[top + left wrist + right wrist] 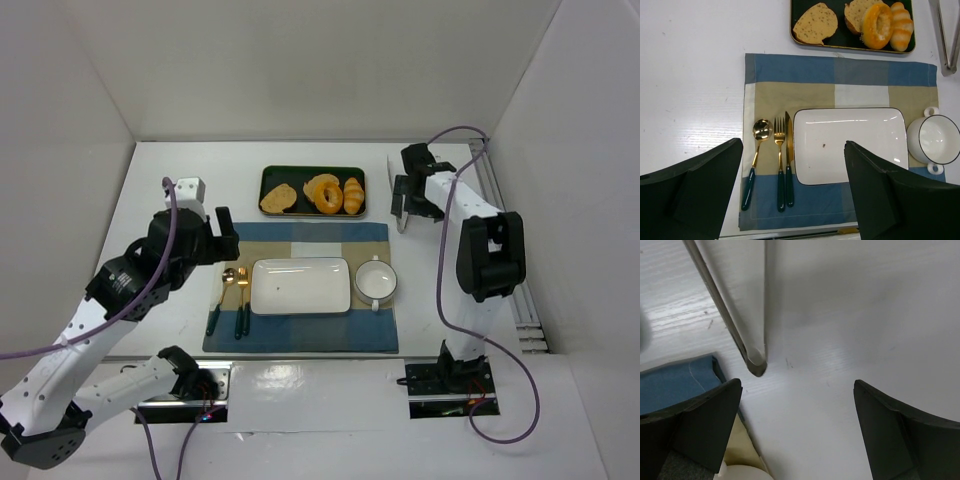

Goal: Place the bread

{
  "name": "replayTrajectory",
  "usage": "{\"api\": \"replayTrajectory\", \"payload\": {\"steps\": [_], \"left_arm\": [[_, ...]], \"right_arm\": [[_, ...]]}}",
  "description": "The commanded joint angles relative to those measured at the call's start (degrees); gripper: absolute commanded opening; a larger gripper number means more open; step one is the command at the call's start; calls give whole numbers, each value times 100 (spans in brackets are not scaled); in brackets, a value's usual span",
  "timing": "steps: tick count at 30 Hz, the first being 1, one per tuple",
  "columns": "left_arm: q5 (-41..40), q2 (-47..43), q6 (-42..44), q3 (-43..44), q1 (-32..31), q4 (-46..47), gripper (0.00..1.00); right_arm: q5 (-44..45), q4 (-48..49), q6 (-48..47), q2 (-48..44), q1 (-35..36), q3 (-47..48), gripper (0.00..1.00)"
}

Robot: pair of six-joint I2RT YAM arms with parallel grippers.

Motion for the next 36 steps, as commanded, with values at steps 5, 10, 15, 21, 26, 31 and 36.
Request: {"api": "replayTrajectory", "payload": {"steps": [5, 10, 15, 21, 26, 31, 36], "left_arm": [[120, -96, -33, -110, -16, 71, 96], [120, -96, 28, -110, -16, 71, 96], [68, -44, 28, -110, -16, 71, 96], [68, -43, 28, -110, -16, 71, 96], [68, -43, 28, -110, -16, 71, 96], [68, -43, -24, -110, -16, 18, 96], [120, -43, -24, -110, -16, -35, 96]], "right_arm": [[-487, 456, 124, 412, -29, 619, 100], [-487, 394, 177, 730, -29, 884, 100], [-611, 394, 230, 1116, -29, 1095, 100], [-611, 500, 283, 1362, -29, 1210, 99], [-611, 605, 335, 1477, -29, 1210, 99], [-671, 719, 388, 1643, -29, 1262, 97], [-725, 772, 441, 1819, -82, 1368, 96]]}}
